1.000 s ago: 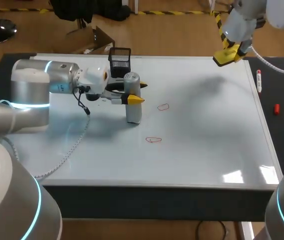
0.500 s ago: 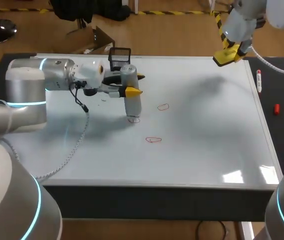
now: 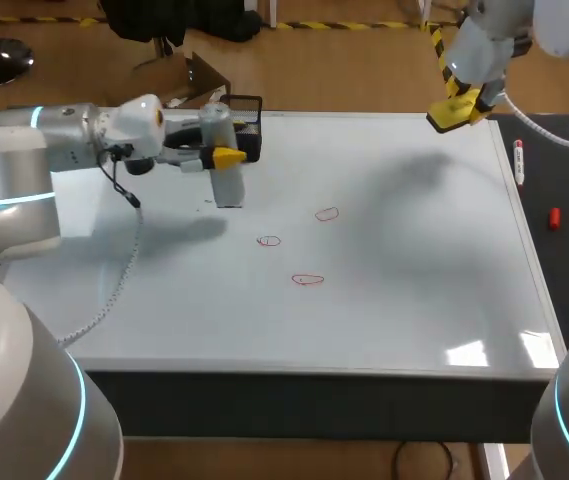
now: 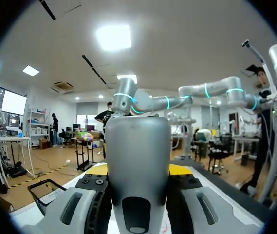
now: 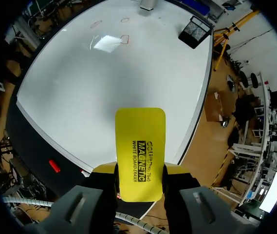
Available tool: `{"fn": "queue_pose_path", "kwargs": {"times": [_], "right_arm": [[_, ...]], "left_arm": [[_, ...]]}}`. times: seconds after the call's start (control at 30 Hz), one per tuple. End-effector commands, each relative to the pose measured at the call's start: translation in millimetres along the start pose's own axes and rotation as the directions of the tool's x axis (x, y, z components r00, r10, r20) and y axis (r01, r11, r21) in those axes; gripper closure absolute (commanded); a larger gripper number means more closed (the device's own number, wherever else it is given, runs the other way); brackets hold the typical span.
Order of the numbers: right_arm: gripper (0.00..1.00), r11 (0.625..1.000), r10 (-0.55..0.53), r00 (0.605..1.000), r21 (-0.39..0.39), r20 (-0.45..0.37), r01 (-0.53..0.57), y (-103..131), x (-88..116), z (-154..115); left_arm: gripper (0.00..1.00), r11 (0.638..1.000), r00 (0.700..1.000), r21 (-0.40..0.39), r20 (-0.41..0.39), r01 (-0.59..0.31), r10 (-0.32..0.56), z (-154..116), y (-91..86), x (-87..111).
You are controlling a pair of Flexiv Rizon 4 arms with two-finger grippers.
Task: Pick up the inspection probe, press it on each red-marked spot on the whiteboard one by one, put down the probe, pick up the eraser, and wipe off all the red marks.
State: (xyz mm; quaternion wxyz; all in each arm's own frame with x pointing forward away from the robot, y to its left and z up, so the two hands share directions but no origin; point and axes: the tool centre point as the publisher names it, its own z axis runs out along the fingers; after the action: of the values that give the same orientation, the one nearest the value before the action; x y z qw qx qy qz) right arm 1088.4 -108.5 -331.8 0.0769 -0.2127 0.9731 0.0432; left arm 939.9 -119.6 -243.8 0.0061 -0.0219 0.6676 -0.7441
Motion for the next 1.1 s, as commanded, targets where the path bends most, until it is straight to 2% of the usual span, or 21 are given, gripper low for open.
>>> {"fn": "queue_pose_path", "kwargs": {"times": [0.03,0.37,0.53,0.77,1.1], "right_arm": [[1.0,1.0,-0.001,1.0,0.002,-0.003,0.001,-0.4,-0.2,-0.8],[1.0,1.0,-0.001,1.0,0.002,-0.003,0.001,-0.4,-0.2,-0.8],[1.0,1.0,-0.001,1.0,0.002,-0.003,0.001,-0.4,-0.2,-0.8],[1.0,1.0,-0.001,1.0,0.002,-0.003,0.001,-0.4,-0.2,-0.8],[1.0,1.0,-0.001,1.0,0.002,-0.003,0.001,-0.4,-0.2,-0.8]], "left_arm": [[1.0,1.0,0.999,-0.008,0.05,-0.007,0.007,-25.4,-9.6,-3.1],[1.0,1.0,0.982,-0.028,0.19,-0.008,0.013,-91.7,-15.7,-44.5],[1.0,0.999,0.972,-0.048,0.235,-0.014,0.025,-118.3,-19.6,-62.2],[1.0,0.999,0.964,-0.047,0.263,-0.017,0.029,-136.8,-22.2,-73.4],[1.0,0.999,0.956,-0.047,0.292,-0.026,0.039,-146.9,-26.3,-76.0]]}}
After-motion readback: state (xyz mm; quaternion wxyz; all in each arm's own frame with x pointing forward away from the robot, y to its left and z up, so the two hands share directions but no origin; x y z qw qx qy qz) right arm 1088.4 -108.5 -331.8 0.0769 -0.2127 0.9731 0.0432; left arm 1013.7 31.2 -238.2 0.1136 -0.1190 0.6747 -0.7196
